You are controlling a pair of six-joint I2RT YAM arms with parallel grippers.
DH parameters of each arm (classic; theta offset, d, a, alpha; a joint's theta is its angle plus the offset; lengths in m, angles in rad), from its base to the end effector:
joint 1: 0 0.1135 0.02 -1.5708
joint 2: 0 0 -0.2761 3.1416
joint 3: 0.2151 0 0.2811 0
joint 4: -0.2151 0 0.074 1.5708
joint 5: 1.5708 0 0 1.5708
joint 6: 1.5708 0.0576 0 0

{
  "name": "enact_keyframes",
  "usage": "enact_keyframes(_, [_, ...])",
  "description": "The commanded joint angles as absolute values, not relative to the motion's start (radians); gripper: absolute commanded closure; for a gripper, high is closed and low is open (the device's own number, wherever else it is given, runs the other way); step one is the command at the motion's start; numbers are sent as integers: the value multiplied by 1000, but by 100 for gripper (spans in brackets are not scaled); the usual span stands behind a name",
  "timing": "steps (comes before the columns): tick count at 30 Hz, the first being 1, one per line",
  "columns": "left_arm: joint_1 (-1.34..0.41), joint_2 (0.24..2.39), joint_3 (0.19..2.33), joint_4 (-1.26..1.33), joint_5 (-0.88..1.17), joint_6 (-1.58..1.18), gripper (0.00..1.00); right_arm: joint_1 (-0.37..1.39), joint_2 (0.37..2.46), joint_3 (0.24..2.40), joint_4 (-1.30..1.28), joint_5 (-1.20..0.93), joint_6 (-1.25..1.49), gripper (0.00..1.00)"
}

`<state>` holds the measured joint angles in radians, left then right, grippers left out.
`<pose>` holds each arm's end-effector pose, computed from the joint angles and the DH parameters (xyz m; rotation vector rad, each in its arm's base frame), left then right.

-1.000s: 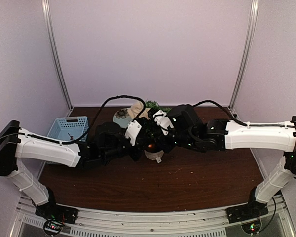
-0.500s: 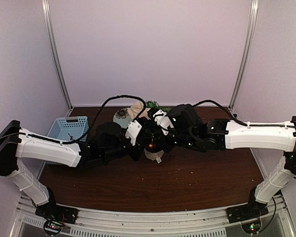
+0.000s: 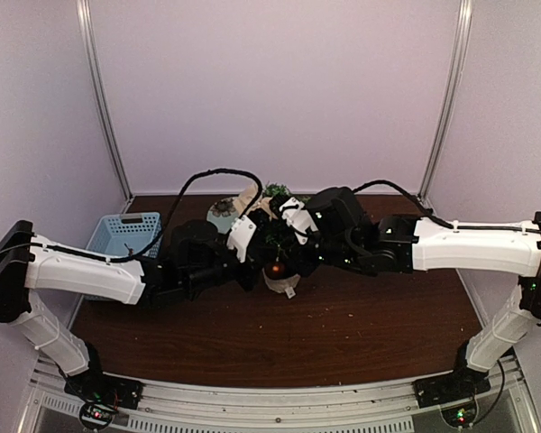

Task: Decorate the small christmas tree

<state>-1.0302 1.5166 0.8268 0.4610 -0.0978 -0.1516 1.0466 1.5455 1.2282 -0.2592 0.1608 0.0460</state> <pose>0.2019 -0.3255 0.2309 0.7264 1.7158 -0.7478 0.2094 0.3437 0.2895 -0.9591 1.9524 0.4630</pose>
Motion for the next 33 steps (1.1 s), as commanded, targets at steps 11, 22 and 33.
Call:
enact_keyframes(11, [-1022,1522,830,489,-91,-156,86,1040,1539,1249,-273,152,32,100])
enact_keyframes(22, [-1023,1557,848,503,-80,-162,87,1040,1541,1248,-274,152,32,100])
enact_keyframes(33, [-1015,1557,861,517,-85,-185,90,1039,1546,1251,-274,153,32,100])
